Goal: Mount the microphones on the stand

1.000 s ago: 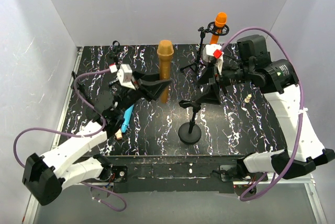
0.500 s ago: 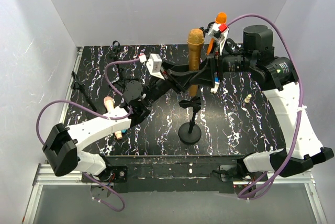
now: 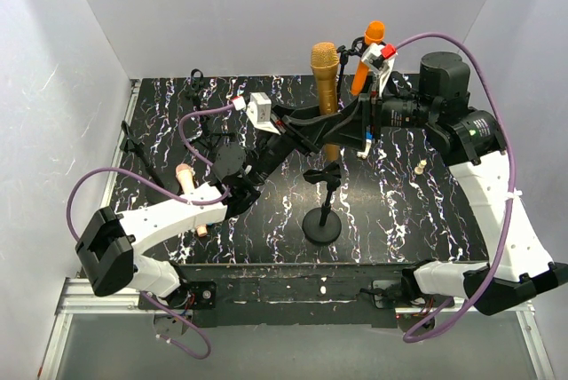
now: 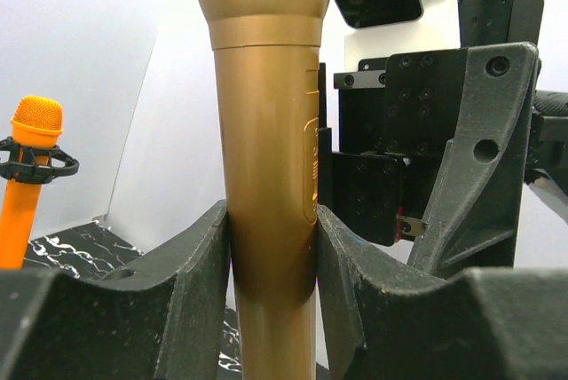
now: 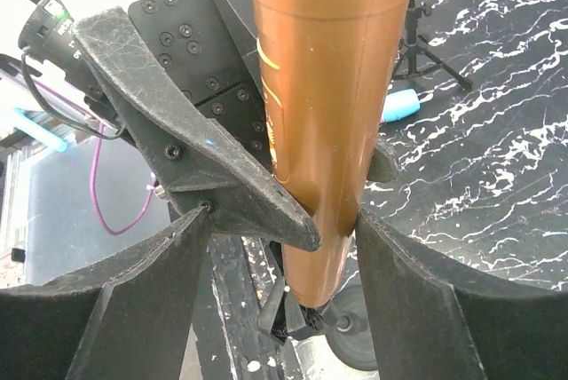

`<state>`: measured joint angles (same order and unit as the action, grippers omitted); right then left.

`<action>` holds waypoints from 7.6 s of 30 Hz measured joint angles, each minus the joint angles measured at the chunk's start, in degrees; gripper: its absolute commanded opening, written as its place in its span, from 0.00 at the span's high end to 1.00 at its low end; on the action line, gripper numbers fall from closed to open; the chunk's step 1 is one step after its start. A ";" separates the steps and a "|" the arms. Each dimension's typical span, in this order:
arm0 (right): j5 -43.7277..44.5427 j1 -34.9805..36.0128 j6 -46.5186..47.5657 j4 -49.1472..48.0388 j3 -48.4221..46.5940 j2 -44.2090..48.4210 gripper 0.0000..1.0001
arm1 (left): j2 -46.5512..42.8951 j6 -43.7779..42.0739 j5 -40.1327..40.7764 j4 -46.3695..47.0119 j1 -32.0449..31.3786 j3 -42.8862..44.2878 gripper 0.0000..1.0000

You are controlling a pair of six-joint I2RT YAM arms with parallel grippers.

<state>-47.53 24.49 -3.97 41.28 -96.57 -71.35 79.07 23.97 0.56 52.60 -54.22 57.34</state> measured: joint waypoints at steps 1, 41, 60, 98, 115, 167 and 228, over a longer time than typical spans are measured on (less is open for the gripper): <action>-0.59 -0.13 -0.13 -0.37 0.00 0.00 0.25 | 0.02 0.28 0.31 0.31 -0.11 0.00 1.00; -14.69 -6.78 0.15 -6.47 9.84 2.78 0.99 | 4.02 7.23 5.05 5.42 -3.63 3.58 0.02; -10.84 -7.41 15.80 8.87 5.18 3.13 0.99 | -3.76 12.07 -13.42 -35.63 8.87 18.36 0.02; -7.80 -7.43 22.93 17.05 2.58 0.04 0.83 | 5.53 14.10 -28.39 -32.74 8.66 24.68 1.00; -9.20 -7.39 38.58 23.71 4.94 6.99 0.11 | -15.15 1.55 -21.33 -41.29 9.49 20.28 1.00; -6.97 2.60 47.60 21.86 11.23 0.00 0.96 | -31.01 -9.14 -16.44 -56.02 9.49 2.05 1.00; -12.11 -4.72 41.20 16.79 19.69 7.28 0.13 | -15.72 -3.19 -20.55 -20.92 4.42 -14.14 0.15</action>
<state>-59.64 19.77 37.23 58.06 -76.88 -64.07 63.35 20.78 -19.99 31.68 -49.80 43.20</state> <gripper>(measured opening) 0.863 0.666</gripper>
